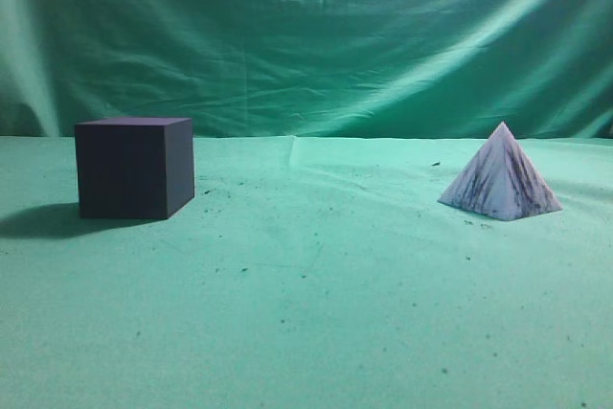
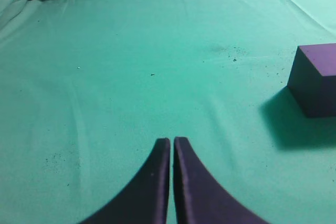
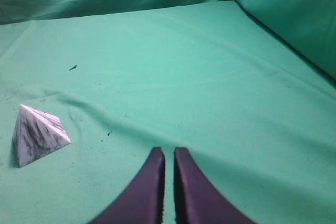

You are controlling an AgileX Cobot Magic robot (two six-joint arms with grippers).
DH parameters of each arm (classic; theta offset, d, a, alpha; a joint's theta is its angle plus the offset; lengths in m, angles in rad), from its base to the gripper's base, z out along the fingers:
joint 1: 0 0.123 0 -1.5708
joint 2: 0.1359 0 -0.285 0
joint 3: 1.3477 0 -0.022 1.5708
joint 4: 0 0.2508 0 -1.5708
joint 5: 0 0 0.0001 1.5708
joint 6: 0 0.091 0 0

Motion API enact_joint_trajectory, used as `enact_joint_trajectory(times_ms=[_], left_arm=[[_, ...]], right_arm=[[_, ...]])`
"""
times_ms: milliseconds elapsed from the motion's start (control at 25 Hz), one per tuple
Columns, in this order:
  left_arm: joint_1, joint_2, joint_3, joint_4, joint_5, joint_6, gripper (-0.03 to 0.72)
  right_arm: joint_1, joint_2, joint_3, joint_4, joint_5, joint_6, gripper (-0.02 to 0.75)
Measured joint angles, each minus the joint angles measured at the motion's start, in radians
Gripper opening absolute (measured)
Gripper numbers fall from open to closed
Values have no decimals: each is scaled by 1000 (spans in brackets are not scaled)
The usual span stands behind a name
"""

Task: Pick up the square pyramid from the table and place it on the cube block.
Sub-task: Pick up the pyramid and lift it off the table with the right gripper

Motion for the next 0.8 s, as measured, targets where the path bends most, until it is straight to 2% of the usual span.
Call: enact_joint_trajectory(times_ms=[800], left_arm=[[0,0,0,0,0,0,0]], right_arm=[[0,0,0,0,0,0,48]])
